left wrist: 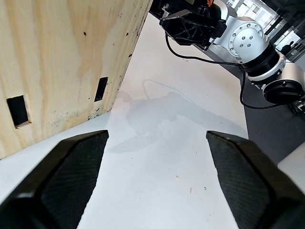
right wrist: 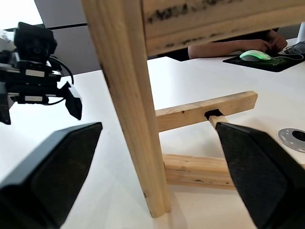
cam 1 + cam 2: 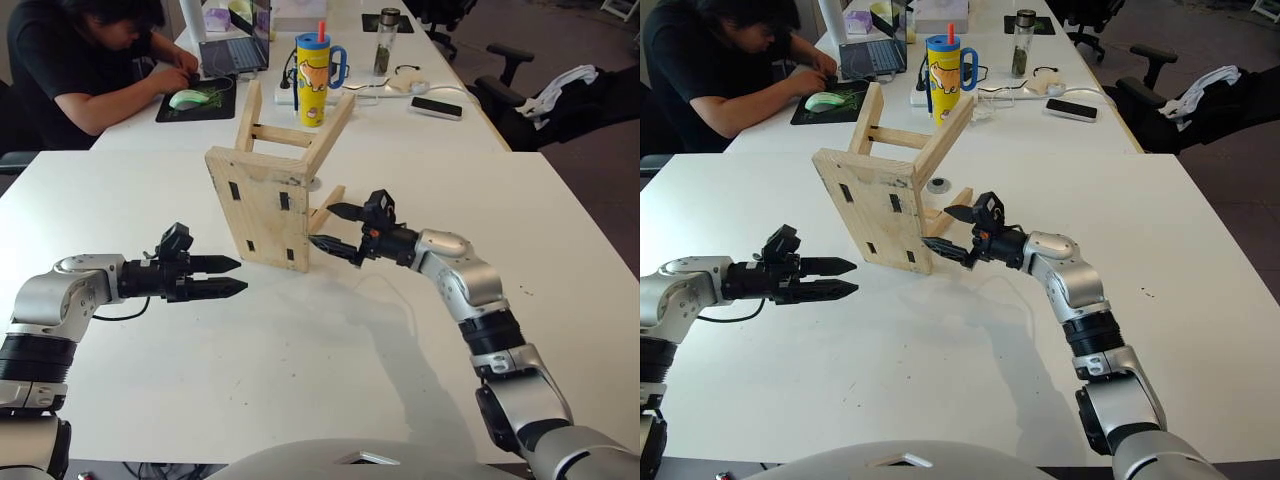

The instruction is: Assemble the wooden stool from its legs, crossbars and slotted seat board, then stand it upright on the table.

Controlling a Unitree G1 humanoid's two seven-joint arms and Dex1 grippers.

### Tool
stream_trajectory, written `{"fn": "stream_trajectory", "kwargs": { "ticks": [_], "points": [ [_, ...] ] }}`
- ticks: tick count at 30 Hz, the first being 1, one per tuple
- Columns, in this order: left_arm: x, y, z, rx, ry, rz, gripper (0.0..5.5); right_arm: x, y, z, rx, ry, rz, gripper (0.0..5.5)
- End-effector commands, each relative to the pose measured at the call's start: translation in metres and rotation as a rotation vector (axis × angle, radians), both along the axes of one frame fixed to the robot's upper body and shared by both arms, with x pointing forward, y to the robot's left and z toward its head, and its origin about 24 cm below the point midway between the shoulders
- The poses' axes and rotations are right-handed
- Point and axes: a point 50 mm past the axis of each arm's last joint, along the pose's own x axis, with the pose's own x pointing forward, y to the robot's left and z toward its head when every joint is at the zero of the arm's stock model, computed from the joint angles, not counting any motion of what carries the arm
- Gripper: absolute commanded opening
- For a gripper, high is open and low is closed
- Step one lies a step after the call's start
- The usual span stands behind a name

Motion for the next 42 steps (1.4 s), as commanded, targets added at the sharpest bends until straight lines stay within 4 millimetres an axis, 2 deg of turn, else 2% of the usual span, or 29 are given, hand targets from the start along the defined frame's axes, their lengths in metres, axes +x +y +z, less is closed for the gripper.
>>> {"fn": "stream_trajectory", "kwargs": {
  "ticks": [1, 4, 6, 8, 17, 24, 28, 31, 35, 39, 42],
  "points": [
    [-0.002, -0.002, -0.005, 0.000, 0.010, 0.006, 3.81, 0.007, 0.007, 0.001, 0.047, 0.053, 0.082, 4.43],
    [-0.002, -0.002, -0.007, -0.009, 0.015, 0.014, 3.81, 0.011, 0.009, 0.002, 0.060, 0.057, 0.109, 4.43],
    [-0.002, -0.003, -0.009, -0.016, 0.023, 0.023, 3.81, 0.014, 0.009, 0.004, 0.061, 0.037, 0.105, 4.13],
    [-0.005, -0.004, -0.014, -0.014, 0.031, 0.022, 3.81, 0.017, 0.011, 0.004, 0.058, 0.028, 0.097, 4.13],
    [-0.006, -0.010, -0.023, -0.037, 0.042, 0.040, 3.81, 0.016, 0.035, 0.003, 0.108, 0.052, 0.190, 2.81],
    [-0.005, -0.012, -0.027, -0.030, 0.040, 0.041, 3.81, 0.018, 0.039, -0.003, 0.115, 0.090, 0.115, 1.74],
    [-0.009, -0.015, -0.032, -0.048, 0.056, 0.053, 3.81, 0.013, 0.044, -0.003, 0.156, 0.123, 0.029, 1.65],
    [-0.013, -0.017, -0.040, -0.071, 0.085, 0.064, 3.81, 0.013, 0.051, 0.013, 0.280, 0.170, -0.070, 1.63],
    [-0.023, -0.020, -0.052, -0.099, 0.119, 0.099, 3.81, 0.022, 0.060, 0.051, 0.554, 0.248, -0.259, 1.62],
    [-0.030, -0.023, -0.058, -0.104, 0.136, 0.108, 3.81, 0.032, 0.046, 0.089, 0.886, 0.330, -0.470, 1.55],
    [-0.028, -0.023, -0.058, -0.107, 0.138, 0.116, 3.81, 0.032, 0.032, 0.106, 1.118, 0.427, -0.635, 1.44]
  ]
}}
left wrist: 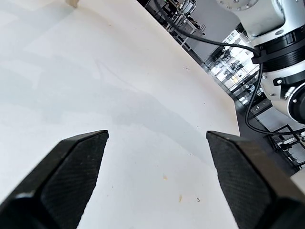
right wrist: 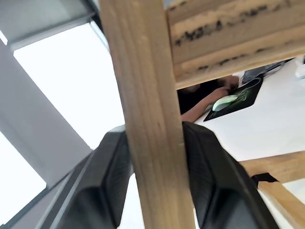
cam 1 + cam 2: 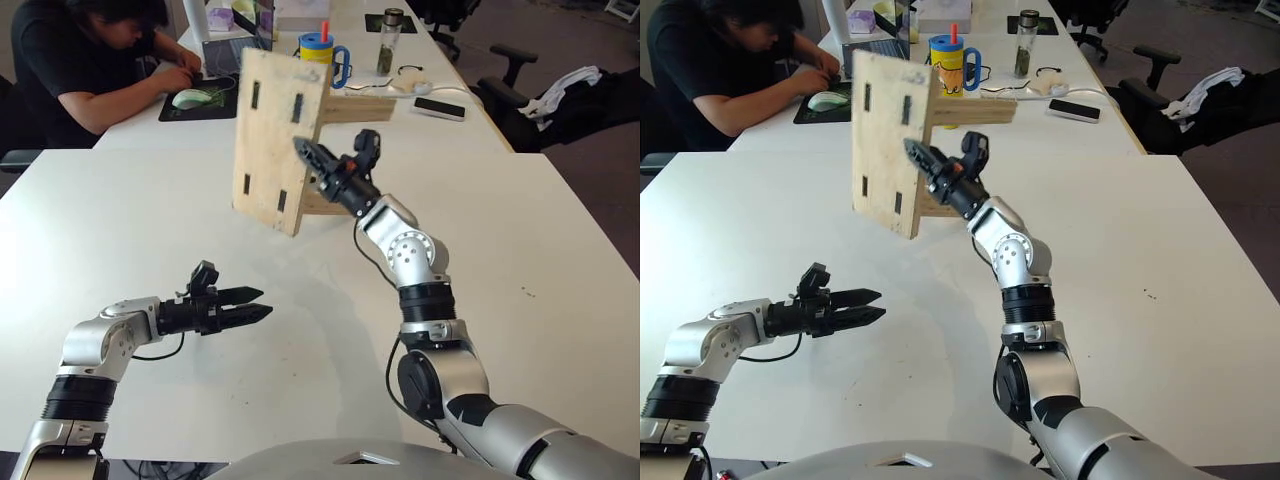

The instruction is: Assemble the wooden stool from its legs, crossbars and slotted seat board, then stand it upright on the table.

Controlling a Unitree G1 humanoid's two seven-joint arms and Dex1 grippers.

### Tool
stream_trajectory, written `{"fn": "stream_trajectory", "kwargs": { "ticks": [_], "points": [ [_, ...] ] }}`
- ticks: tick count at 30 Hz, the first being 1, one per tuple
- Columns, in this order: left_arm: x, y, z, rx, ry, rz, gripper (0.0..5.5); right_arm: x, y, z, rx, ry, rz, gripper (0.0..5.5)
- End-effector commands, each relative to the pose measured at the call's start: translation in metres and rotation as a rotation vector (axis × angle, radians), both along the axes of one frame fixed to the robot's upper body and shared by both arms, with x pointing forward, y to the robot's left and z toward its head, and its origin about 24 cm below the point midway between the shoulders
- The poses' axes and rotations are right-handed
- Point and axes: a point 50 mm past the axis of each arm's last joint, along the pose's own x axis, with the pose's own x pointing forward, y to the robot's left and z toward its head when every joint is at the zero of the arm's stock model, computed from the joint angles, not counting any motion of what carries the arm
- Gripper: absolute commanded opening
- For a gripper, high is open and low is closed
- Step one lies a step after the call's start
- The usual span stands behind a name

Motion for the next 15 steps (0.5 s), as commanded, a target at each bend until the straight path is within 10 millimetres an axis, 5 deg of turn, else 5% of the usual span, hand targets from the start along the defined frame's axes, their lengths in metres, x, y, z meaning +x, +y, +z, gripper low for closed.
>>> {"fn": "stream_trajectory", "kwargs": {
  "ticks": [1, 6, 15],
  "points": [
    [0.003, 0.000, 0.004, 0.010, -0.018, 0.018, 3.81, -0.003, 0.001, 0.044, 0.457, 0.116, -0.208, 1.41],
    [0.006, 0.000, 0.007, 0.005, -0.028, 0.019, 3.81, -0.007, -0.005, 0.051, 0.838, 0.322, -0.312, 1.35],
    [0.007, -0.001, 0.009, 0.002, -0.032, 0.023, 3.81, -0.011, -0.009, 0.031, 0.962, 0.514, -0.276, 1.34]
  ]
}}
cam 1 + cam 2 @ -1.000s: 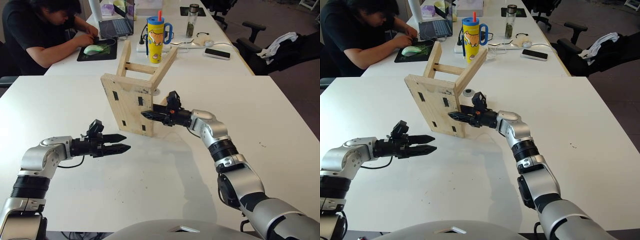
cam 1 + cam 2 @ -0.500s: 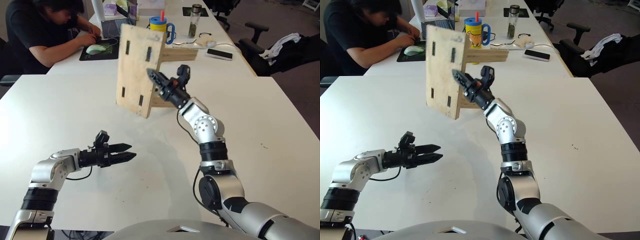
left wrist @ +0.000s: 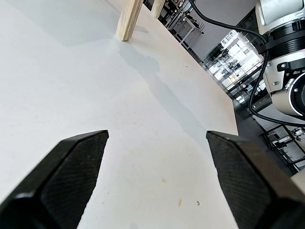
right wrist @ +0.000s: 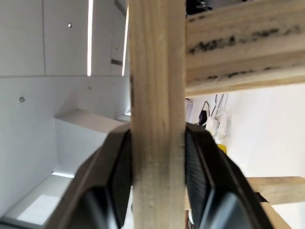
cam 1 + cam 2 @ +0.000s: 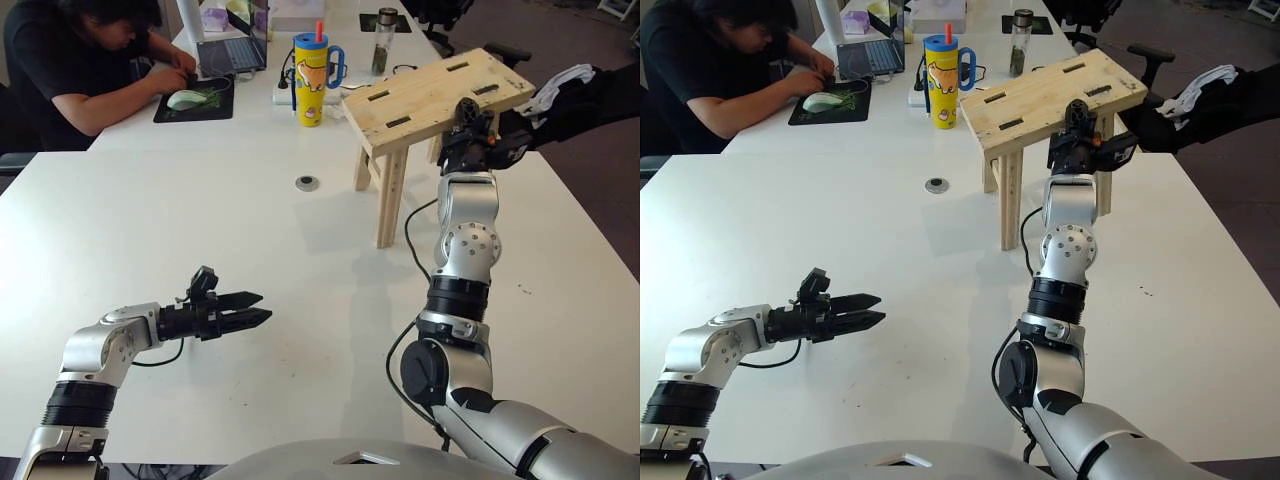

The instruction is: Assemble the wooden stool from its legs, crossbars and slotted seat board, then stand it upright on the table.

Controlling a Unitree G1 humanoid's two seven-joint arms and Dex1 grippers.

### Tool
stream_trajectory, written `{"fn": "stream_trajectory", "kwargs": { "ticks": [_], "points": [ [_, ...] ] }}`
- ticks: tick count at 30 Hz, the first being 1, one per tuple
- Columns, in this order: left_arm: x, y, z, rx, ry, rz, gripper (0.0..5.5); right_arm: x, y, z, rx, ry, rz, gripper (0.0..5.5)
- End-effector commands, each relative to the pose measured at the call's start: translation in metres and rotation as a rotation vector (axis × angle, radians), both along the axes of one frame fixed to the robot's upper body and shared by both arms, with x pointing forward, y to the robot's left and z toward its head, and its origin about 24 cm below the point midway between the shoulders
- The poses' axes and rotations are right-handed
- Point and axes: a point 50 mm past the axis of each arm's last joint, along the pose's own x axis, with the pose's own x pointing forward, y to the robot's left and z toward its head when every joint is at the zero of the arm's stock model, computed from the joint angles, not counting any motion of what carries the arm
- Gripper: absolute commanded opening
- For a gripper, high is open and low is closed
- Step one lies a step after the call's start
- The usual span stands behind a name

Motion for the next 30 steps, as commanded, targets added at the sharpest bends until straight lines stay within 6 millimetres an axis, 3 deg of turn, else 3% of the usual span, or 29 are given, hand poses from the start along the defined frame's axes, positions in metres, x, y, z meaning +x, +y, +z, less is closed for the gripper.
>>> {"fn": "stream_trajectory", "kwargs": {
  "ticks": [1, 8, 11, 17, 18, 26, 30],
  "points": [
    [0.006, 0.000, 0.009, 0.007, -0.035, 0.020, 3.81, -0.012, 0.084, 0.019, 0.392, -0.017, 0.257, 1.34],
    [0.009, -0.001, 0.012, 0.006, -0.036, 0.014, 3.81, -0.036, 0.143, 0.021, 0.335, 0.032, 0.517, 1.33],
    [0.009, -0.001, 0.012, 0.005, -0.035, 0.011, 3.81, -0.045, 0.153, 0.018, 0.305, 0.056, 0.580, 1.33],
    [0.008, -0.001, 0.011, 0.007, -0.028, 0.013, 3.81, -0.066, 0.160, 0.010, 0.197, 0.129, 0.733, 1.33],
    [0.008, -0.001, 0.011, 0.007, -0.028, 0.012, 3.81, -0.071, 0.160, 0.008, 0.182, 0.143, 0.752, 1.70],
    [0.005, -0.006, 0.010, -0.005, -0.035, 0.024, 3.81, -0.081, 0.130, 0.004, 0.094, 0.127, 0.772, 2.86],
    [0.004, -0.007, 0.009, -0.008, -0.037, 0.035, 3.81, -0.100, 0.126, -0.009, -0.364, 0.031, 0.972, 3.36]
  ]
}}
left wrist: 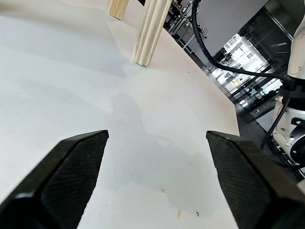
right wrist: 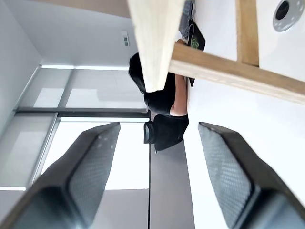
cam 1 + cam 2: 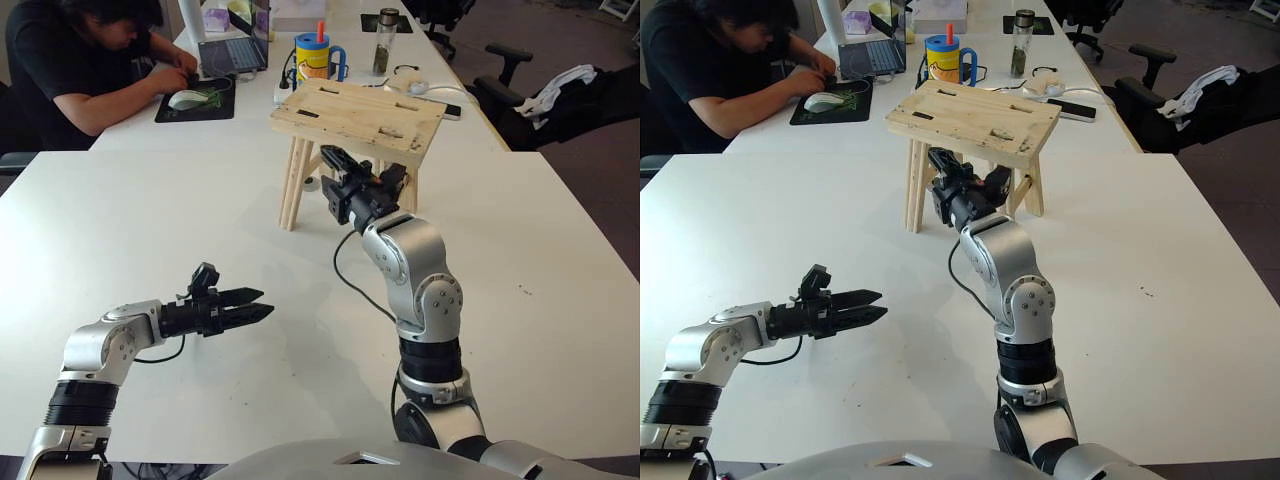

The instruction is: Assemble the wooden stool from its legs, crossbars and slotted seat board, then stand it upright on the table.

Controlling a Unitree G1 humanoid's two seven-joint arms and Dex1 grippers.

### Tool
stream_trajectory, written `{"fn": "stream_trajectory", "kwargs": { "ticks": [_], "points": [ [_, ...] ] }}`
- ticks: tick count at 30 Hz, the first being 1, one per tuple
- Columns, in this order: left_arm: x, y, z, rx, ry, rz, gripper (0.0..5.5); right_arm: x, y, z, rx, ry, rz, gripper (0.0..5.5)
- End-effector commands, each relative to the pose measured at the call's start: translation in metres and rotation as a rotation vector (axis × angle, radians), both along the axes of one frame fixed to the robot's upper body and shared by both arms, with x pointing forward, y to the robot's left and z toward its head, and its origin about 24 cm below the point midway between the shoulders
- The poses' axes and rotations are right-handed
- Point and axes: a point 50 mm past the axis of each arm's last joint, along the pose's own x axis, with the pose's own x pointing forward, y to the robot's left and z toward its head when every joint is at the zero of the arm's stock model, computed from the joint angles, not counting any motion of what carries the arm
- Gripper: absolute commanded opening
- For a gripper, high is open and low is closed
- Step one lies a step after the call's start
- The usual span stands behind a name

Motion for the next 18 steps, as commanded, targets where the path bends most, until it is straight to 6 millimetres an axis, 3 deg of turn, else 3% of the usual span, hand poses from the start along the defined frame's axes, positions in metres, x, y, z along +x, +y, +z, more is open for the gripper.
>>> {"fn": "stream_trajectory", "kwargs": {
  "ticks": [1, 4, 7, 12, 16, 18],
  "points": [
    [0.002, -0.001, 0.004, 0.003, -0.022, 0.016, 3.81, -0.021, -0.007, -0.020, -0.345, -0.221, 0.211, 3.36],
    [0.001, -0.003, 0.005, -0.007, -0.033, 0.023, 3.81, -0.023, -0.035, -0.039, -0.669, -0.303, 0.199, 3.36],
    [-0.001, -0.005, 0.005, 0.012, -0.062, 0.039, 3.81, -0.028, -0.056, -0.055, -0.849, -0.309, 0.127, 3.36],
    [0.002, -0.022, 0.014, 0.041, -0.163, 0.050, 3.81, -0.025, -0.093, -0.098, -1.253, -0.138, -0.033, 3.36],
    [0.009, -0.031, 0.017, 0.022, -0.202, 0.092, 3.81, -0.016, -0.119, -0.105, -1.309, -0.170, -0.198, 3.36],
    [0.012, -0.035, 0.017, 0.046, -0.238, 0.116, 3.81, -0.018, -0.121, -0.110, -1.320, -0.209, -0.218, 3.17]
  ]
}}
